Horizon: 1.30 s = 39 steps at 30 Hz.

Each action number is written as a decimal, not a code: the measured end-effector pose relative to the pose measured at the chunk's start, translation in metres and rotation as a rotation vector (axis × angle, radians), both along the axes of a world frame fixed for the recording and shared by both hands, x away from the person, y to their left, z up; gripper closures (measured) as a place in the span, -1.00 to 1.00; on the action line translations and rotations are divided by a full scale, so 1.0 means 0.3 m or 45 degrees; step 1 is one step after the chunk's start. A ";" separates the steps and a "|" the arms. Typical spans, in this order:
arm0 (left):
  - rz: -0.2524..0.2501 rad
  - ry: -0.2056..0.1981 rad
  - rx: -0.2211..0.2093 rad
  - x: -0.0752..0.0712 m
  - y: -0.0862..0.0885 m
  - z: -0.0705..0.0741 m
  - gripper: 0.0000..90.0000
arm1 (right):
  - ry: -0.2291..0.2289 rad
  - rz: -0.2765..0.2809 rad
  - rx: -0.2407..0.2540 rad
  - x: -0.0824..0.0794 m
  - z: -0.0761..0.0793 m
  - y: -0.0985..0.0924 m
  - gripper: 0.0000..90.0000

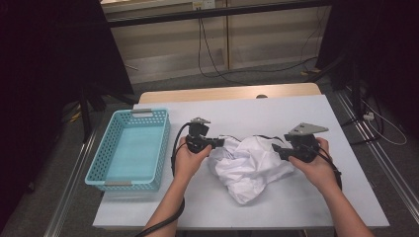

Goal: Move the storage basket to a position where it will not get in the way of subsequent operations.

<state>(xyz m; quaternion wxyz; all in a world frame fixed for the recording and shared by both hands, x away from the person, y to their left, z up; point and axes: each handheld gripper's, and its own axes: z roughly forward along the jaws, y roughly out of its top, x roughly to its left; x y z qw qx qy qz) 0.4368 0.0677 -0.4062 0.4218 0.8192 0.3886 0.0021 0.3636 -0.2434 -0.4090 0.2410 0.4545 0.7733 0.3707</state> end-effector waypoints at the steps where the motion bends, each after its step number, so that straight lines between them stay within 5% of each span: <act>1: -0.006 0.000 0.002 0.000 -0.001 -0.001 0.96 | 0.006 0.008 0.000 0.019 -0.007 0.010 -0.01; 6: -0.012 0.001 0.007 0.005 -0.002 -0.001 0.96 | 0.091 0.009 0.004 0.098 -0.048 0.030 0.17; 10: 0.003 0.008 0.011 0.014 0.014 -0.002 0.96 | 0.203 0.052 -0.024 0.107 -0.083 0.032 0.76; 13: 0.027 0.008 0.003 0.019 0.032 0.002 0.97 | 0.194 0.069 0.001 0.094 -0.079 0.016 0.99; 16: 0.066 -0.003 -0.003 0.023 0.057 0.011 0.97 | 0.159 0.062 -0.001 0.081 -0.059 -0.005 1.00; 24: 0.202 -0.056 -0.019 0.027 0.156 0.054 0.97 | -0.057 -0.011 0.020 0.015 0.026 -0.127 1.00; 31: 0.194 -0.013 0.060 0.016 0.152 0.009 0.97 | 0.033 0.008 -0.020 -0.083 -0.078 -0.193 1.00; 33: 0.192 -0.008 0.091 0.012 0.143 -0.005 0.97 | 0.033 0.007 0.029 -0.108 -0.106 -0.203 1.00; 39: 0.165 0.006 0.100 0.003 0.135 -0.013 0.96 | 0.043 -0.005 0.036 -0.132 -0.104 -0.203 0.84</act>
